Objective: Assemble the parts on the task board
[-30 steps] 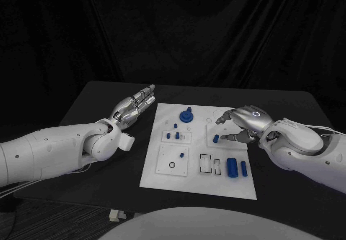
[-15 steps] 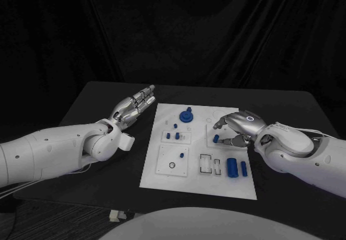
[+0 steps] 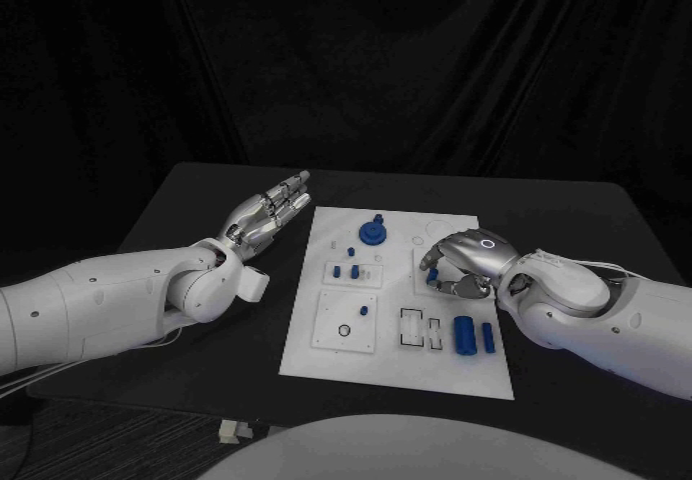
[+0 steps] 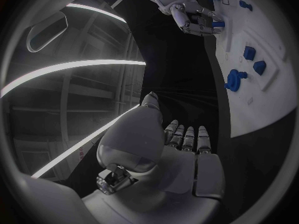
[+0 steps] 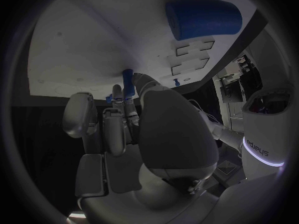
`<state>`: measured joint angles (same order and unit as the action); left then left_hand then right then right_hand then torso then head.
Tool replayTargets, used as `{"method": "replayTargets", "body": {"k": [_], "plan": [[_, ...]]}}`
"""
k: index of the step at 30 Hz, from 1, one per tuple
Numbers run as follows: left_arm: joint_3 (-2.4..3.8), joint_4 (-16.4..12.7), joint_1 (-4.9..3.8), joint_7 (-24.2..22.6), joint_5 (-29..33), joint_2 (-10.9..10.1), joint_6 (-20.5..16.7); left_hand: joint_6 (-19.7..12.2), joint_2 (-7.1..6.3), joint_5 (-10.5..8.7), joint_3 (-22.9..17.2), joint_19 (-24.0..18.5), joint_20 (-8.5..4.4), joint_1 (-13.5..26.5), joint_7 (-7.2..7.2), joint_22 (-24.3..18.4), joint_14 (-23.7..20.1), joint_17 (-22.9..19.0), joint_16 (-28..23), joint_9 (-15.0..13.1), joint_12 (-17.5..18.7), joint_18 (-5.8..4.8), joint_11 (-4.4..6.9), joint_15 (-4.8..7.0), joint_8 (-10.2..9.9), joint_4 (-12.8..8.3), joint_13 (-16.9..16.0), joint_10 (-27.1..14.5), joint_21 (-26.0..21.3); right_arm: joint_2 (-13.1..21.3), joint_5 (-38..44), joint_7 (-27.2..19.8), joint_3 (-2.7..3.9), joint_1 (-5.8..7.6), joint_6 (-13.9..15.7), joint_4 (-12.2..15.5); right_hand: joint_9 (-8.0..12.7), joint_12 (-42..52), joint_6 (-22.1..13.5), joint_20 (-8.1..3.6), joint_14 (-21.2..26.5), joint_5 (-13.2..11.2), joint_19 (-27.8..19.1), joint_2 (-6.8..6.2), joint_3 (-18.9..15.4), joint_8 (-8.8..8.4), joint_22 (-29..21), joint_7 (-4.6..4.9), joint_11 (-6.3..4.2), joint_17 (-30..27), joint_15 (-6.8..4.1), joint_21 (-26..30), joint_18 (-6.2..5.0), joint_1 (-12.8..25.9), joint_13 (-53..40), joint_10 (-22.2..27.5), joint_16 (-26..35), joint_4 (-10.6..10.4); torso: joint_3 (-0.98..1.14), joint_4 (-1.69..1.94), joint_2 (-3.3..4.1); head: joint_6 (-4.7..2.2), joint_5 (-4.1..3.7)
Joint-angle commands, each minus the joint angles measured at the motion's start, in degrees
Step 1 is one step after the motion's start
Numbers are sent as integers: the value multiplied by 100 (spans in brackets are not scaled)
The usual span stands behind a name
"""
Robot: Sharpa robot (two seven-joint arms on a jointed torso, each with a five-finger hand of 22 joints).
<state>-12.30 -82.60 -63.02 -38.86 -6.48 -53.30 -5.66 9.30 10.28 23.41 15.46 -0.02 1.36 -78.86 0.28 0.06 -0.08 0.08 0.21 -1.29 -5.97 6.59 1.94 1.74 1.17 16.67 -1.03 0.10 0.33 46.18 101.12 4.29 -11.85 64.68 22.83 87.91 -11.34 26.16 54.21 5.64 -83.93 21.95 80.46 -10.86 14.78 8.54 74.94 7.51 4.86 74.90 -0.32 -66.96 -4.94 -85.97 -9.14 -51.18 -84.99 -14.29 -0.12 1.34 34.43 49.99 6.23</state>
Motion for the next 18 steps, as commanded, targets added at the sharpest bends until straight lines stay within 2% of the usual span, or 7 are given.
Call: {"method": "replayTargets", "body": {"k": [1,2,5,9,12,15,18], "plan": [[5,-6,11,-773,25,6,-51,-26,-36,15,18,2,77,15,-68,-6,8,-8,-21,0,6,119,69,17,10,11,6,-4,-33,-13,-40,-93,3,-21,-15,-7,-43,-33,103,14,-288,94,31,-20,97,55,888,-16,-17,445,3,-44,26,-63,21,-148,3,19,0,2,-6,1,-2],[5,-5,12,-771,25,6,-57,-24,-38,16,22,2,147,28,-86,-6,8,-8,-21,0,7,164,89,16,11,10,6,-4,-33,-14,-42,-102,3,-23,-5,-6,-60,-31,141,18,-288,136,32,-25,127,74,889,-18,-25,445,12,-49,27,-69,23,-211,3,27,-1,2,-4,1,-1],[5,-3,15,-758,25,4,-55,-17,-38,18,23,2,182,33,-83,-6,8,-8,-21,-1,4,189,83,15,12,9,5,-4,-33,-13,-44,-125,3,-27,24,1,-120,-37,257,29,-294,242,45,-47,225,132,899,-27,-46,462,28,-90,34,-85,34,-401,-7,64,-2,0,-2,1,0],[5,0,19,-746,25,1,-27,-5,-24,23,13,2,365,33,-43,-6,8,-8,-21,-2,14,265,46,-4,13,7,7,-4,-33,5,-46,-153,4,-29,71,30,-209,-15,410,25,-298,265,55,-61,308,217,906,-31,-79,469,17,-124,37,-92,24,-643,-12,121,0,1,-1,1,3],[5,2,21,-740,25,1,-9,3,-19,27,9,2,388,29,-32,-6,8,-8,-21,-3,12,275,35,-7,14,6,6,-4,-33,28,-47,-166,4,-30,111,62,-282,-2,521,6,-300,292,59,-64,361,283,909,-51,-115,474,-13,-141,36,-118,10,-786,-14,188,-1,2,-2,1,10],[5,7,24,-733,25,4,11,8,-10,37,-4,2,499,6,-1,-6,8,-8,-21,-3,10,297,4,-24,15,4,6,-4,-33,63,-47,-180,4,-30,169,110,-337,6,584,-12,-302,305,61,-66,388,325,911,-65,-139,478,-32,-152,37,-130,-4,-872,-16,237,-1,1,-4,1,10],[5,12,27,-728,25,8,25,8,-8,40,-6,2,512,3,3,-6,8,-8,-21,-3,9,300,0,-25,15,4,6,-4,-33,94,-47,-192,4,-29,225,152,-360,7,600,-20,-304,308,68,-65,405,337,915,-68,-148,480,-40,-169,40,-145,-10,-905,-17,267,0,-1,-4,1,20]]}}
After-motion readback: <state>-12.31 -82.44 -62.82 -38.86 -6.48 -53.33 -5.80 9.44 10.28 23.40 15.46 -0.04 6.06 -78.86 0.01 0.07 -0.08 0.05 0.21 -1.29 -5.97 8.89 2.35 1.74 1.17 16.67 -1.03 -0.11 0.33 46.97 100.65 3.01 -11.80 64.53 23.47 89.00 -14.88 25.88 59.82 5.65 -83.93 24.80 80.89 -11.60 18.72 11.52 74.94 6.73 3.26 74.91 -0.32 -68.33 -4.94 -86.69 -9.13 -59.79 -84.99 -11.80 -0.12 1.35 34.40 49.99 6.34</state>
